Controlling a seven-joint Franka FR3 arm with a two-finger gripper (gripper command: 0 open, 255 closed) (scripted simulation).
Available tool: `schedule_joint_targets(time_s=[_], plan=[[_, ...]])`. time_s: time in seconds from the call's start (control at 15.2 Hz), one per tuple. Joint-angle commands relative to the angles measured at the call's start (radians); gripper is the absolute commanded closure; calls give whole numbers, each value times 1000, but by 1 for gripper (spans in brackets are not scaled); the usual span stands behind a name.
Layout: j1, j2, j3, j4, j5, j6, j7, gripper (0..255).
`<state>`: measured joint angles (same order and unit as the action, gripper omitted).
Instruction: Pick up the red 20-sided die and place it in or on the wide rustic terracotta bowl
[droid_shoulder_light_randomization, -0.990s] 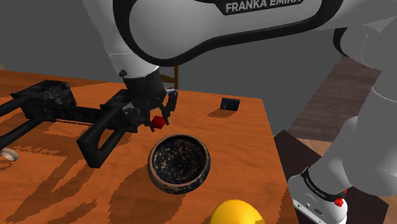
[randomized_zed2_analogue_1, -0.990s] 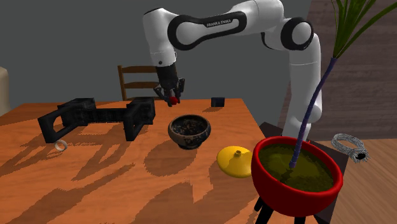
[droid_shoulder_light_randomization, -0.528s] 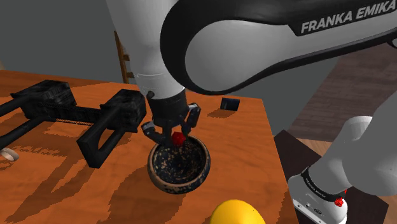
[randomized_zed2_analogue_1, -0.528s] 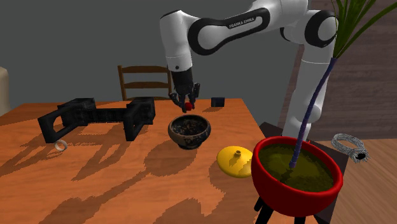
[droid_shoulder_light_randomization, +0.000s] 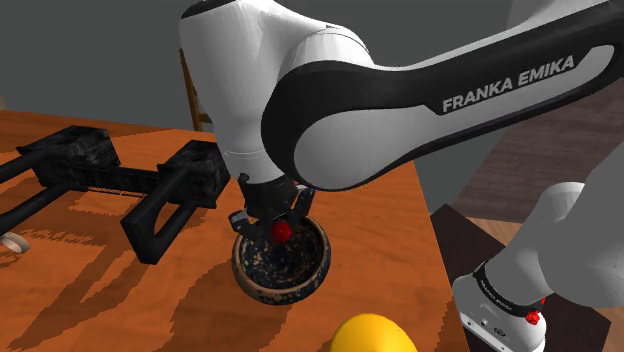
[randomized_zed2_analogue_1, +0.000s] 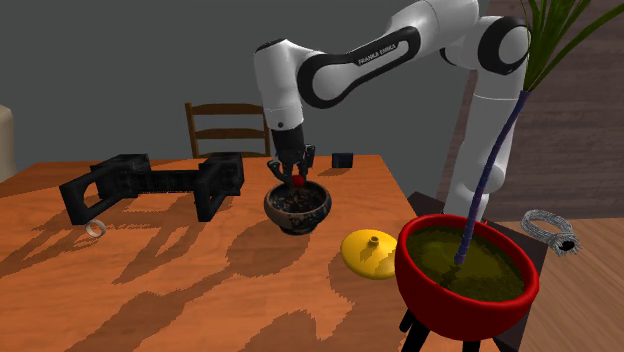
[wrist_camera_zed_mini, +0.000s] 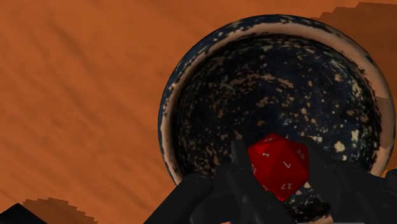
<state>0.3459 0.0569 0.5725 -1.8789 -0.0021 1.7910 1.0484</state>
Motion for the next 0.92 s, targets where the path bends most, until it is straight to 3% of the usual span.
schedule_joint_targets(time_s=[0.0, 0.66, 0.73, 0.86], plan=[[1, 7, 0, -21, -3, 27, 3, 255], [2, 16, 0, -46, -8, 59, 6, 255], [2, 16, 0, -46, -8, 59, 6, 0], [2, 16, 0, -46, -8, 59, 6, 0]])
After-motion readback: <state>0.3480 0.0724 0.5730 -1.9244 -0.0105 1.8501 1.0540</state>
